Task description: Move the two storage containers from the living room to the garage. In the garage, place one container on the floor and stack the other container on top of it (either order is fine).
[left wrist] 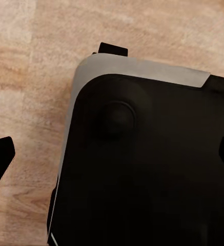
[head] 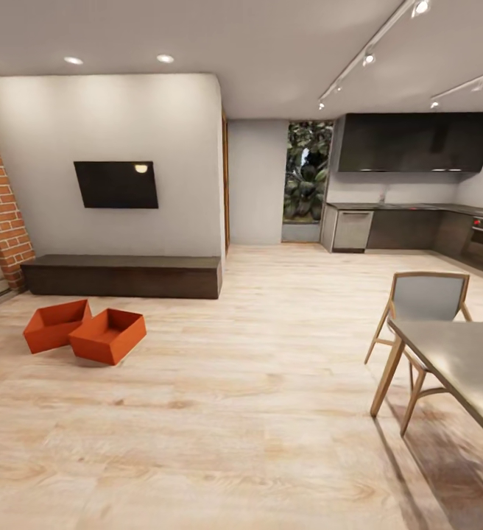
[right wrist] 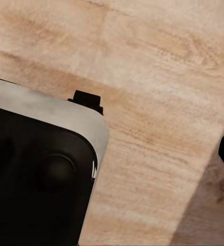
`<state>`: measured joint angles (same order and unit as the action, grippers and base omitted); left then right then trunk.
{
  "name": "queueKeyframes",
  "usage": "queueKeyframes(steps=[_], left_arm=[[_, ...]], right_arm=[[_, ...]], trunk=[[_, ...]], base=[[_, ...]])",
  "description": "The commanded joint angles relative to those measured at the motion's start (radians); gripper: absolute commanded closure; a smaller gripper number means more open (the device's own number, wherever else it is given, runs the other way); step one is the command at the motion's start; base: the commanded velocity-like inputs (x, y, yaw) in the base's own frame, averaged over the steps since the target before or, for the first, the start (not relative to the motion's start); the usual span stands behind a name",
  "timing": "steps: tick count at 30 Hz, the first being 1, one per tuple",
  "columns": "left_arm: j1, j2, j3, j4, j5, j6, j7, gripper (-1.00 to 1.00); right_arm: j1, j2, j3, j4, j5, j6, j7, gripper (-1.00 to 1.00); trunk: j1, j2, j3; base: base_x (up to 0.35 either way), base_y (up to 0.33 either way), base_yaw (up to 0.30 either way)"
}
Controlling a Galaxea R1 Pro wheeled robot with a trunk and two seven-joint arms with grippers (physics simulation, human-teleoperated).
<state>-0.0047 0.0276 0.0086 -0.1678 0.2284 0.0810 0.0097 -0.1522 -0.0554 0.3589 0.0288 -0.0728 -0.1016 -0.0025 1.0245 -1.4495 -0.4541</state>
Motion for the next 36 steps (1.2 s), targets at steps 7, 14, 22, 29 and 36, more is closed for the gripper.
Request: queueKeyframes(steps=[7,14,22,29,36], left_arm=[[0.0,0.0,0.001,-0.002,0.006,0.006,0.001,-1.0],[0.0,0.0,0.001,-0.002,0.006,0.006,0.001,-1.0],[0.0,-0.002,0.0,-0.001,0.006,0.006,0.001,-1.0],[0.0,-0.002,0.0,0.0,0.006,0.006,0.001,-1.0],[0.0,-0.002,0.0,0.002,0.006,0.006,0.001,-1.0]], right_arm=[[-0.001,-0.001,0.008,0.003,-0.008,-0.01,-0.002,-1.0],[-0.001,-0.001,0.007,0.003,-0.009,-0.011,-0.004,-1.0],[-0.001,-0.002,0.007,0.002,-0.007,-0.014,-0.012,-1.0],[-0.001,-0.011,0.009,0.002,-0.007,-0.011,-0.014,-1.0],[-0.001,-0.011,0.011,0.002,-0.007,-0.01,-0.014,-1.0]], trunk=[[0.001,0.0,-0.001],[0.001,0.0,-0.001],[0.001,0.0,-0.001],[0.001,0.0,-0.001],[0.001,0.0,-0.001]], base=[[0.322,0.0,0.156],[0.322,0.0,0.265],[0.322,0.0,0.184],[0.322,0.0,0.009],[0.322,0.0,0.0]])
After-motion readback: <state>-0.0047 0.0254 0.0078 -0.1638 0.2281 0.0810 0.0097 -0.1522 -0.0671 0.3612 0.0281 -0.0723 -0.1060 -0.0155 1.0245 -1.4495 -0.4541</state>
